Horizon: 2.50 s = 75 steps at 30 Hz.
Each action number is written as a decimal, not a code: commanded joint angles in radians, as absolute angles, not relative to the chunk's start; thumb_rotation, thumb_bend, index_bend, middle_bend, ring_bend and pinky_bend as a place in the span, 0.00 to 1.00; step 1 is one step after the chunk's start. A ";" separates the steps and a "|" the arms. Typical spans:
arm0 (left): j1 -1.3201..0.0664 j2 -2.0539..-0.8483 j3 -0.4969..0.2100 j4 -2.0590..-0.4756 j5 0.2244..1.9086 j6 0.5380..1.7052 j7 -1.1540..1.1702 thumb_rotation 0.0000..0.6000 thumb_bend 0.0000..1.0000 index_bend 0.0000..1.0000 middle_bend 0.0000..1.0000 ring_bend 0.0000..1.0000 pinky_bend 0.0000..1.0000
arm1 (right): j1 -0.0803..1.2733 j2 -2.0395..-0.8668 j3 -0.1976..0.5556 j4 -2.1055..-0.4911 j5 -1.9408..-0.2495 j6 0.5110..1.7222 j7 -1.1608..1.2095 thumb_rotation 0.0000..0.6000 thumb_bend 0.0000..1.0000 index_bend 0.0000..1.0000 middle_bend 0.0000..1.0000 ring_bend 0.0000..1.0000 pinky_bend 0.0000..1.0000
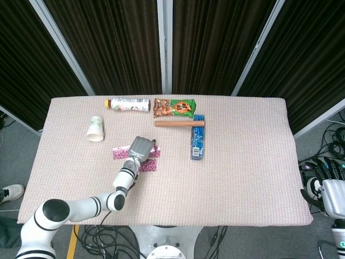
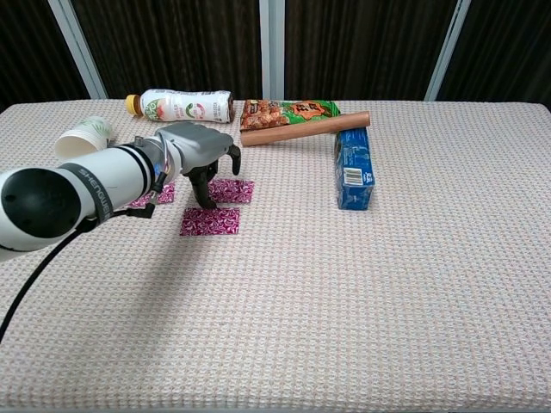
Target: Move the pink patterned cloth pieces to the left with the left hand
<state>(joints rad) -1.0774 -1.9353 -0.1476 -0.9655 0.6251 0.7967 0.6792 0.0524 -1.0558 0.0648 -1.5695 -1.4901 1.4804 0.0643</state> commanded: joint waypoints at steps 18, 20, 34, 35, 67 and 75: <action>-1.082 -1.991 -0.213 -0.870 0.576 0.749 0.737 1.00 0.26 0.38 0.88 0.83 0.88 | 0.047 -1.035 0.069 -1.596 -1.484 1.492 0.042 1.00 0.14 0.21 0.14 0.00 0.00; -1.082 -1.993 -0.215 -0.870 0.580 0.751 0.740 1.00 0.26 0.41 0.88 0.83 0.88 | 0.046 -1.035 0.069 -1.596 -1.484 1.492 0.043 1.00 0.14 0.21 0.14 0.00 0.00; -1.074 -1.983 -0.237 -0.899 0.587 0.775 0.759 1.00 0.26 0.48 0.88 0.83 0.88 | 0.045 -1.038 0.070 -1.588 -1.482 1.492 0.049 0.99 0.14 0.21 0.14 0.00 0.00; -1.073 -1.978 -0.241 -0.905 0.589 0.780 0.757 1.00 0.26 0.47 0.88 0.83 0.88 | 0.045 -1.038 0.070 -1.588 -1.482 1.493 0.049 1.00 0.14 0.21 0.14 0.00 0.00; -0.938 -1.750 -0.152 -1.158 0.493 0.925 0.879 1.00 0.26 0.45 0.88 0.83 0.88 | 0.066 -1.057 0.061 -1.584 -1.525 1.483 0.065 0.99 0.14 0.21 0.14 0.00 0.00; -0.928 -1.766 -0.153 -1.129 0.490 0.913 0.864 1.00 0.26 0.44 0.88 0.83 0.88 | 0.067 -1.059 0.060 -1.587 -1.524 1.482 0.058 1.00 0.14 0.21 0.14 0.00 0.00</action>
<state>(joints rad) -0.9282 -1.7653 -0.1523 -1.1301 0.4902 0.9122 0.8638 0.0670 -1.0587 0.0598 -1.5868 -1.5239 1.4825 0.0580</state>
